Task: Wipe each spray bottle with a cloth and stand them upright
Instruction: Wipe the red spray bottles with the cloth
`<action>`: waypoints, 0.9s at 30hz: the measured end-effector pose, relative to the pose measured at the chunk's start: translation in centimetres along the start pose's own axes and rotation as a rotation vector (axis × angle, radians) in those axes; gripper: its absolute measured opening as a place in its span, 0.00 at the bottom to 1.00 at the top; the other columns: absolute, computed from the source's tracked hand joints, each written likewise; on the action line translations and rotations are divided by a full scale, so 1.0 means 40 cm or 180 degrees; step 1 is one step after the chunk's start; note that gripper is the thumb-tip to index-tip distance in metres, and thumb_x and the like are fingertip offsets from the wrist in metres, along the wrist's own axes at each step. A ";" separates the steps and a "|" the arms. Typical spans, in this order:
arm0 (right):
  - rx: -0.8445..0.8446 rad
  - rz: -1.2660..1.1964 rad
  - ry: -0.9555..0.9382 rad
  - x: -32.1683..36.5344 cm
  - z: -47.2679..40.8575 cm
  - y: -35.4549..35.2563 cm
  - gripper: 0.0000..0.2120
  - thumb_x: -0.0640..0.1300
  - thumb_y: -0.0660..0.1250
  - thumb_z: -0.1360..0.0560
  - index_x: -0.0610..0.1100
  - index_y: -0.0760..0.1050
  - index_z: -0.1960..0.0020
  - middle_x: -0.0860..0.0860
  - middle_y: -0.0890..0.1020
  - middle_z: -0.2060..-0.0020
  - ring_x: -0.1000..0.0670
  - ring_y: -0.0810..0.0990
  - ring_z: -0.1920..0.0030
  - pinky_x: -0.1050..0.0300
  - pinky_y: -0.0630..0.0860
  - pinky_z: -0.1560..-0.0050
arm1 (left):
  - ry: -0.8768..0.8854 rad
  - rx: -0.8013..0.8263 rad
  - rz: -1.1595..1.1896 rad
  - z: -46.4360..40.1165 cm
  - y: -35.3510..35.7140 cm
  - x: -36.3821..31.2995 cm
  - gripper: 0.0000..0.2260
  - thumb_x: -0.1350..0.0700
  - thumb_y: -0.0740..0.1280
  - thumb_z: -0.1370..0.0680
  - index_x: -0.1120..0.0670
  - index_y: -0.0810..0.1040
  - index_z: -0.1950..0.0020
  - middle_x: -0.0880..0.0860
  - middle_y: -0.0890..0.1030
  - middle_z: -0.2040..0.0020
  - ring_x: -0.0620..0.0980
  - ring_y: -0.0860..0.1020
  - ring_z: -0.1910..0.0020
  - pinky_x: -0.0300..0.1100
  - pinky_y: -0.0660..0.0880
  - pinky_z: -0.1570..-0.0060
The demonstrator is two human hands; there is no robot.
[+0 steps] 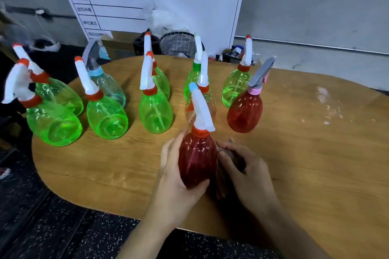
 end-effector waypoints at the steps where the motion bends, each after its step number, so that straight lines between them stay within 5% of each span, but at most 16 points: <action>1: -0.0011 0.0037 -0.0008 -0.004 -0.001 0.000 0.12 0.47 0.71 0.20 0.60 0.82 0.39 0.77 0.80 0.48 0.71 0.78 0.43 0.76 0.72 0.47 | 0.0033 -0.0010 -0.0058 -0.002 0.002 -0.001 0.50 0.65 0.83 0.33 0.41 0.62 0.19 0.38 0.65 0.25 0.35 0.66 0.24 0.24 0.60 0.29; 7: -0.0087 0.0168 0.0034 -0.028 0.005 -0.016 0.12 0.49 0.71 0.20 0.61 0.82 0.38 0.68 0.83 0.47 0.66 0.80 0.43 0.69 0.75 0.46 | 0.0068 -0.0071 -0.0158 -0.009 0.016 0.003 0.51 0.62 0.84 0.32 0.26 0.59 0.27 0.30 0.66 0.28 0.30 0.66 0.27 0.21 0.60 0.31; 11: -0.0032 0.0774 -0.0026 -0.028 0.002 -0.028 0.15 0.53 0.69 0.20 0.62 0.79 0.33 0.65 0.81 0.44 0.65 0.80 0.45 0.75 0.71 0.48 | 0.0054 -0.0055 -0.0200 -0.016 0.028 -0.001 0.55 0.61 0.83 0.31 0.23 0.53 0.23 0.24 0.62 0.27 0.27 0.62 0.25 0.24 0.58 0.28; 15: 0.0161 0.1634 -0.0112 -0.018 0.003 -0.030 0.19 0.59 0.66 0.19 0.63 0.75 0.29 0.62 0.76 0.44 0.59 0.77 0.45 0.64 0.74 0.46 | -0.0193 -0.0014 -0.0071 -0.008 0.008 0.010 0.59 0.58 0.85 0.32 0.27 0.49 0.19 0.30 0.63 0.24 0.36 0.65 0.22 0.43 0.63 0.21; 18: 0.0230 0.1958 -0.0191 -0.009 0.019 -0.043 0.24 0.60 0.64 0.19 0.61 0.69 0.23 0.57 0.71 0.34 0.54 0.70 0.33 0.53 0.72 0.32 | -0.0217 -0.0062 0.0005 0.012 -0.023 0.000 0.60 0.56 0.86 0.33 0.27 0.48 0.19 0.31 0.63 0.23 0.37 0.64 0.21 0.52 0.63 0.19; 24: 0.0162 0.1598 -0.0448 0.145 0.098 -0.077 0.28 0.60 0.65 0.19 0.63 0.64 0.21 0.59 0.62 0.21 0.54 0.62 0.23 0.47 0.65 0.22 | -0.0079 -0.0222 0.0016 0.087 -0.137 -0.109 0.54 0.53 0.84 0.31 0.24 0.52 0.20 0.35 0.65 0.21 0.34 0.62 0.22 0.52 0.63 0.19; 27: 0.0224 0.1544 -0.0672 0.255 0.173 -0.078 0.31 0.59 0.68 0.21 0.64 0.62 0.21 0.59 0.62 0.21 0.53 0.66 0.24 0.44 0.68 0.23 | 0.0198 -0.0343 -0.0151 0.150 -0.197 -0.202 0.40 0.51 0.82 0.28 0.34 0.67 0.21 0.35 0.69 0.26 0.37 0.67 0.24 0.54 0.67 0.22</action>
Point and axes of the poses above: each hand's wrist, its own z-axis away from the middle knuckle, its own y-axis out of the palm, x = y × z, the point moved 7 cm from there along -z, towards the middle knuckle
